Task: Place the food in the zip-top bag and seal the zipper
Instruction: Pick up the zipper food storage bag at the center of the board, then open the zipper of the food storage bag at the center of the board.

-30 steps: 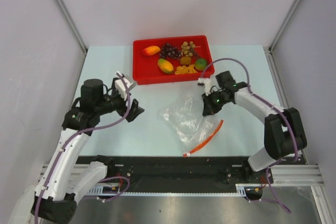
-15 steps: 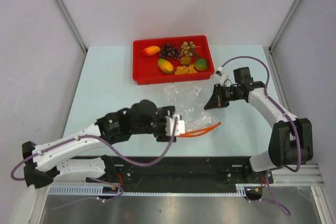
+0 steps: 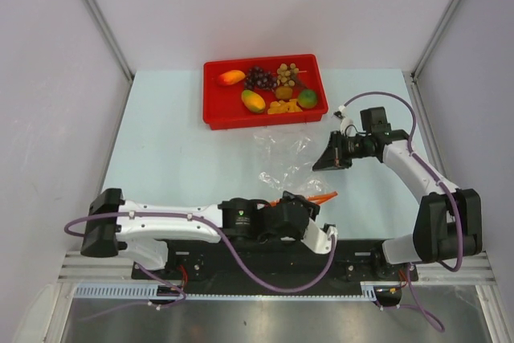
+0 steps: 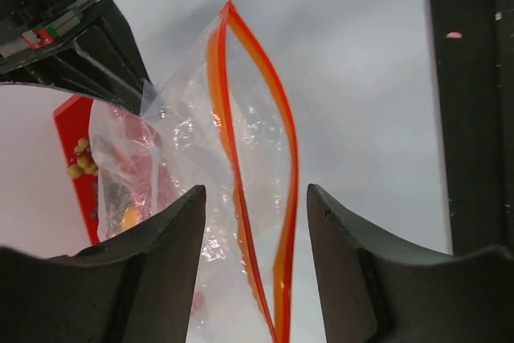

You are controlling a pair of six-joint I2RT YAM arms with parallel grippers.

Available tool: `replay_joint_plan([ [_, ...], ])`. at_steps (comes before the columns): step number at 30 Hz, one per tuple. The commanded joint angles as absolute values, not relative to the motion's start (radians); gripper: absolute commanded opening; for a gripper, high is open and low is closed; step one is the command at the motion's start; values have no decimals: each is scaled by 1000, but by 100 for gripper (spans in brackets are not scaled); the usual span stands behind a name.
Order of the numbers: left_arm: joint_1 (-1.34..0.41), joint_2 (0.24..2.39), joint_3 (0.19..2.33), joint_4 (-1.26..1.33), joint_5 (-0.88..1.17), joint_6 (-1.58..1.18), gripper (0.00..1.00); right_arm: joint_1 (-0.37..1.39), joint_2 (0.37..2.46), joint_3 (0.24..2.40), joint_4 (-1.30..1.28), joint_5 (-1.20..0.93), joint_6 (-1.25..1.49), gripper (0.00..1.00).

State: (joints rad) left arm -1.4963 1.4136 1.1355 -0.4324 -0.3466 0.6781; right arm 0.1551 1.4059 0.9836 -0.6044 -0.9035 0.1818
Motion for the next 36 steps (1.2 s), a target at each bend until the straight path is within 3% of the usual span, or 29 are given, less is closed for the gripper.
replay_joint_plan([
  [1, -1497, 1440, 1174, -368, -495, 722, 57, 155, 1353, 956, -566, -908, 212, 0],
  [5, -1476, 1491, 1147, -331, -564, 749, 47, 155, 1339, 951, -566, -916, 213, 0],
  [7, -1444, 1503, 1172, -348, -563, 709, 26, 156, 1332, 954, -572, -916, 207, 0],
  [8, -1431, 1508, 1192, -368, -552, 684, 7, 153, 1322, 957, -571, -908, 206, 0],
  [9, -1401, 1508, 1216, -392, -508, 649, 0, 153, 1322, 960, -571, -904, 204, 0],
  [11, -1359, 1508, 1314, -478, -450, 510, 0, 141, 1336, 1017, -572, -876, 202, 21],
  [12, -1315, 1511, 1351, -510, -418, 458, 0, 129, 1347, 1050, -603, -876, 198, 49],
  [13, -1292, 1509, 1415, -553, -366, 351, 0, 86, 1361, 1096, -620, -887, 184, 67],
  [14, -1269, 1509, 1448, -572, -339, 298, 0, 54, 1371, 1177, -632, -909, 183, 92],
  [15, -1226, 1506, 1477, -587, -315, 244, 0, 19, 1388, 1224, -647, -925, 184, 99],
  [18, -1160, 1459, 1529, -522, -250, 16, 0, -145, 1359, 1334, -637, -968, 213, 100],
  [22, -1144, 1395, 1532, -365, -337, -225, 0, -313, 1235, 1306, -537, -1000, 302, 99],
  [24, -1141, 1396, 1545, -298, -348, -267, 0, -356, 1184, 1283, -517, -1035, 314, 94],
  [32, -1140, 1655, 1816, -437, -561, -459, 1, -321, 965, 1201, -525, -1029, 353, 71],
  [36, -1141, 1736, 1888, -436, -617, -480, 0, -249, 913, 1174, -517, -954, 408, 68],
])
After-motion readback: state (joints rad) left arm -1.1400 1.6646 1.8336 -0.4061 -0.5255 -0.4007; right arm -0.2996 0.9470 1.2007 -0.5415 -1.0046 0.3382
